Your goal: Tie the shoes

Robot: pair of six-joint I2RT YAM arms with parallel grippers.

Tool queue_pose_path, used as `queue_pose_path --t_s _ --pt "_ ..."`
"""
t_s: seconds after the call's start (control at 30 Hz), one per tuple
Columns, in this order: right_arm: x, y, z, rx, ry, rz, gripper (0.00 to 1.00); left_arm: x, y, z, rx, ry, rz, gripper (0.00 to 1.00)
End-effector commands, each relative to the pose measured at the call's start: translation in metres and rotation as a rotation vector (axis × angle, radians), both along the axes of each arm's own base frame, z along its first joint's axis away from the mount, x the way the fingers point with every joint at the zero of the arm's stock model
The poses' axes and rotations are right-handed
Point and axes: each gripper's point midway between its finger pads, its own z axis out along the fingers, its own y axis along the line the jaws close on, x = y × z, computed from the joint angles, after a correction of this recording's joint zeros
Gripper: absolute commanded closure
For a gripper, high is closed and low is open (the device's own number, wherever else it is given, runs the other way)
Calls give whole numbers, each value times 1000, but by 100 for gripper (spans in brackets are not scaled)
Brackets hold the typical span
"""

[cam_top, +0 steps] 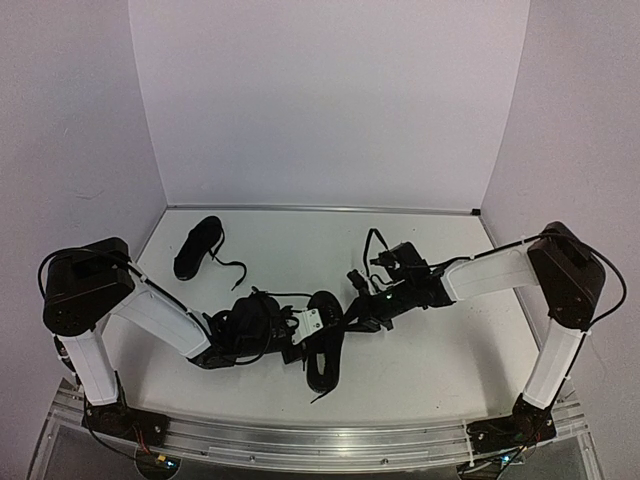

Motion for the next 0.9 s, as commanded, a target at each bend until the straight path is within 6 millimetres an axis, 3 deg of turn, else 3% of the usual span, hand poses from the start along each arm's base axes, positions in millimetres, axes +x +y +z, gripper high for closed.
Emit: queue_pose_path --t_s 0.0,0.67,0.87 --pt "0 13 14 104 -13 37 90 -1 2 2 14 -9 -8 100" --pt "-13 22 8 135 40 98 93 0 3 4 4 -14 3 100" --pt "-14 26 19 172 30 112 91 0 2 3 13 -16 -6 100"
